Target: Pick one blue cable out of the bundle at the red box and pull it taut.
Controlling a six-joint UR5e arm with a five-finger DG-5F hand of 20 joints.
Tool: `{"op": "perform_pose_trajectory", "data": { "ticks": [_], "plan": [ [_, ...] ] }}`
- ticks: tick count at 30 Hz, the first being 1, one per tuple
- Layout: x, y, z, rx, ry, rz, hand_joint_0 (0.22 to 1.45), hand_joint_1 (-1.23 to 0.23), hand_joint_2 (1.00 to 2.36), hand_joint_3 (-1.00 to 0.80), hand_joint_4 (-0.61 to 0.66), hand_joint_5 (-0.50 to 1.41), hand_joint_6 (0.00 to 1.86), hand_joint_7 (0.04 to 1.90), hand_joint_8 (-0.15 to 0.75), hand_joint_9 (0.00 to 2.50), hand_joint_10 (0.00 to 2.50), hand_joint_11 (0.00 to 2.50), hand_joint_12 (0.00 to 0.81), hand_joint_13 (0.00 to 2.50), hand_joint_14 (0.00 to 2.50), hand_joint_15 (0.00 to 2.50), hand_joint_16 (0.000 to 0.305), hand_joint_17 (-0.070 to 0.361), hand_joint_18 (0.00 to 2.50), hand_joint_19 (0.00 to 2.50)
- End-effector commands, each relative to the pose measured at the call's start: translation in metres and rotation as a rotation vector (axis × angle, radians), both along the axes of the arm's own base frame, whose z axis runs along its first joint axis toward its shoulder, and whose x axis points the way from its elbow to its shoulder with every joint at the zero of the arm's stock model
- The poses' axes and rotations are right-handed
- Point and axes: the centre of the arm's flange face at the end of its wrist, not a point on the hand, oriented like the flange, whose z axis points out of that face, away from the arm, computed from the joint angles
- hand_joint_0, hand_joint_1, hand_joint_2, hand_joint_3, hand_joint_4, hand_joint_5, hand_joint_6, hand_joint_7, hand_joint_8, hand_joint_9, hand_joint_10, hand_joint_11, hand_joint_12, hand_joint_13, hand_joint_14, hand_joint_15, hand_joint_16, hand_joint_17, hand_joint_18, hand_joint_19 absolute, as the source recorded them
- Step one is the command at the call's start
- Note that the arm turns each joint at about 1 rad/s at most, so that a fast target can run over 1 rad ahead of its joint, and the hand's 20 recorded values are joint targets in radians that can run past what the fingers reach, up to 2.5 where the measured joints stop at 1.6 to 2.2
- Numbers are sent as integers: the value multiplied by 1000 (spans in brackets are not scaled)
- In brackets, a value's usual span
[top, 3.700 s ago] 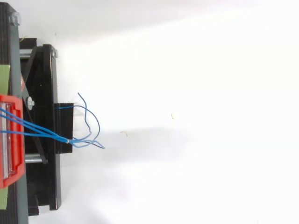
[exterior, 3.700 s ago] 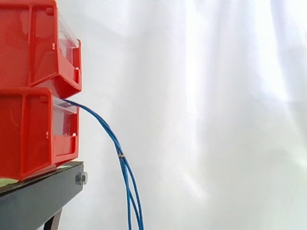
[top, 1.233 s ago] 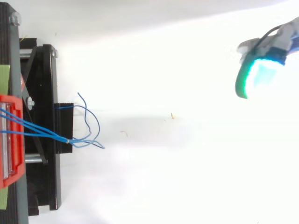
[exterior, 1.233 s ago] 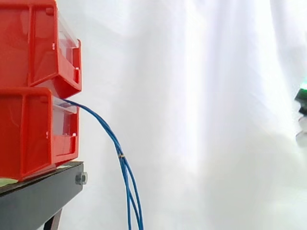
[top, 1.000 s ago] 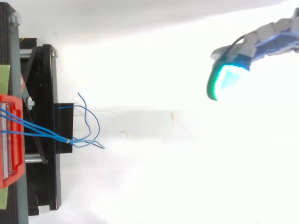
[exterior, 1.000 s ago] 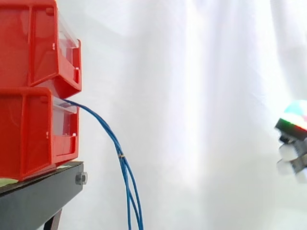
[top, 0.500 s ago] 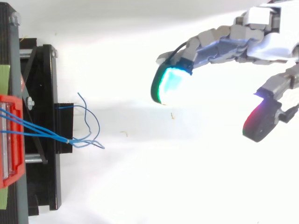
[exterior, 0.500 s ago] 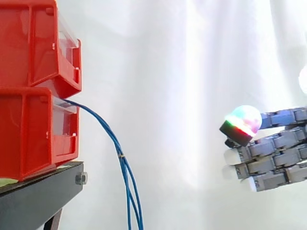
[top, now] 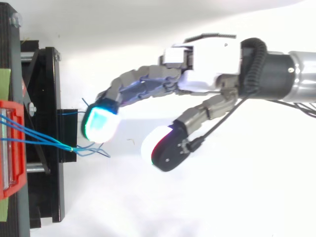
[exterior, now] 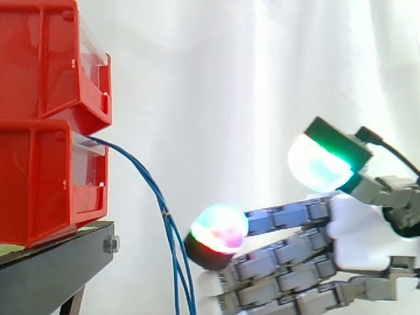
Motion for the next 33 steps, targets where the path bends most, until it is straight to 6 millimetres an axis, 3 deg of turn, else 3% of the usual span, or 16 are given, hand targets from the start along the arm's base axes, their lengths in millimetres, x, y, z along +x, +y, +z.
{"op": "perform_pose_trajectory", "data": {
  "ticks": [1,4,15,24,33],
  "plan": [
    [27,7,-12,7,-11,16,437,-740,1000,-500,374,-169,502,729,336,436,0,49,394,207,2,67,68,153,103,70],
    [44,19,-25,18,-29,55,437,-734,1000,-500,377,-169,502,727,335,436,0,55,393,205,3,70,68,153,103,70],
    [46,25,-28,33,-38,39,441,-722,1000,-500,378,-168,502,743,336,439,1,61,391,206,2,67,67,152,105,69],
    [61,30,-77,91,-73,48,452,-702,1000,-500,380,-166,502,744,336,452,0,65,387,212,0,67,66,148,110,77],
    [64,33,-73,97,-91,53,506,-694,1000,-500,389,-151,502,799,327,496,1,84,366,246,2,78,61,137,137,86]
  ]
}}
